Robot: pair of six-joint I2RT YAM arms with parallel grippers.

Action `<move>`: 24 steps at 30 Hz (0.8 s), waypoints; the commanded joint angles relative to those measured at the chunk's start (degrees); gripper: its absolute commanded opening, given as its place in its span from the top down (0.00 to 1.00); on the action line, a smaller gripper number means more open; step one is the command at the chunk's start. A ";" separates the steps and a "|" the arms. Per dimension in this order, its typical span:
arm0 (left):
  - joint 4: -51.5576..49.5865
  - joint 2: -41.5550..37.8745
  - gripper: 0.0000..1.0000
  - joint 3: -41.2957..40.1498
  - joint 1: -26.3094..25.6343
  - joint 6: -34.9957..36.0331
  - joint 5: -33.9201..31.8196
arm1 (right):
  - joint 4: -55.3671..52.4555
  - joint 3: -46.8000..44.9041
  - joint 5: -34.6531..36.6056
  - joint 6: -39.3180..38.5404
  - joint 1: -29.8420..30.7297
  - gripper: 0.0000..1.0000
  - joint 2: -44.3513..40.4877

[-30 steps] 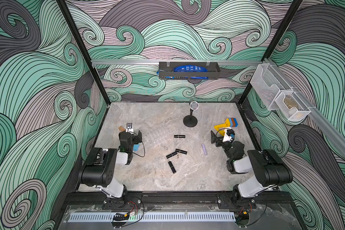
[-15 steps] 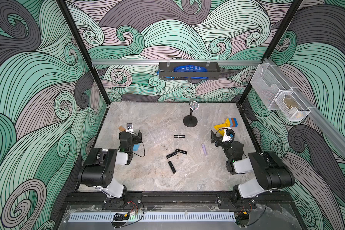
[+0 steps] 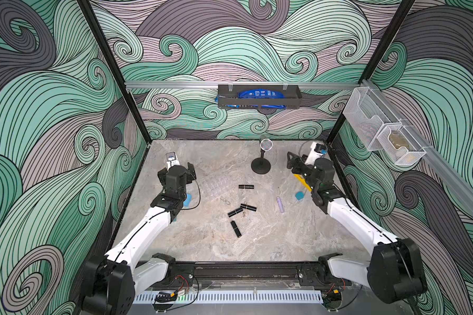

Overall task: Arrange the lipsticks in the organizer
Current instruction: Adjust the storage box at the center of the board.

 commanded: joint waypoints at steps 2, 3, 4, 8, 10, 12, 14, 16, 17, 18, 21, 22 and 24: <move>-25.24 -2.91 0.01 5.67 3.63 -16.77 8.82 | -17.94 -1.51 -10.72 7.47 3.03 0.24 -1.46; -25.56 -3.63 0.01 5.79 3.91 -14.48 10.30 | -18.92 -1.53 -9.02 6.46 5.10 0.23 -2.10; -25.77 -4.62 0.01 5.81 3.99 -12.57 10.49 | -19.70 -1.56 -7.49 5.92 6.88 0.23 -3.00; -28.84 -7.17 0.04 7.66 4.00 -8.23 8.64 | -19.69 -3.21 -8.87 7.22 9.88 0.23 -5.15; -30.76 -7.50 0.06 8.50 3.83 -7.75 8.93 | -20.07 -3.02 -9.19 7.03 11.11 0.24 -5.18; -33.41 -7.45 0.08 9.16 3.11 -7.67 9.81 | -21.67 -2.54 -8.75 5.84 12.55 0.25 -5.18; -36.23 -7.14 0.10 9.96 1.37 -8.18 10.94 | -23.10 -2.63 -8.72 4.58 14.32 0.28 -5.36; -38.41 -6.80 0.11 9.88 -1.19 -9.47 10.66 | -24.21 -3.16 -9.06 3.17 17.33 0.30 -5.88; -38.49 -6.76 0.11 8.94 -2.67 -10.03 10.75 | -24.67 -3.58 -8.61 2.52 19.25 0.30 -6.12; -38.21 -6.82 0.11 7.83 -3.89 -10.69 11.01 | -25.09 -3.96 -7.44 2.15 22.01 0.31 -6.28; -35.74 -6.96 0.12 3.95 -6.17 -13.05 12.99 | -25.48 -4.99 -3.34 1.19 28.63 0.33 -6.22; -35.02 -6.81 0.13 2.58 -6.44 -14.09 13.95 | -25.75 -4.99 -2.12 0.95 29.99 0.33 -5.81; -33.06 -6.29 0.17 0.59 -6.89 -15.97 16.20 | -25.43 -4.69 -0.78 0.63 32.08 0.35 -4.81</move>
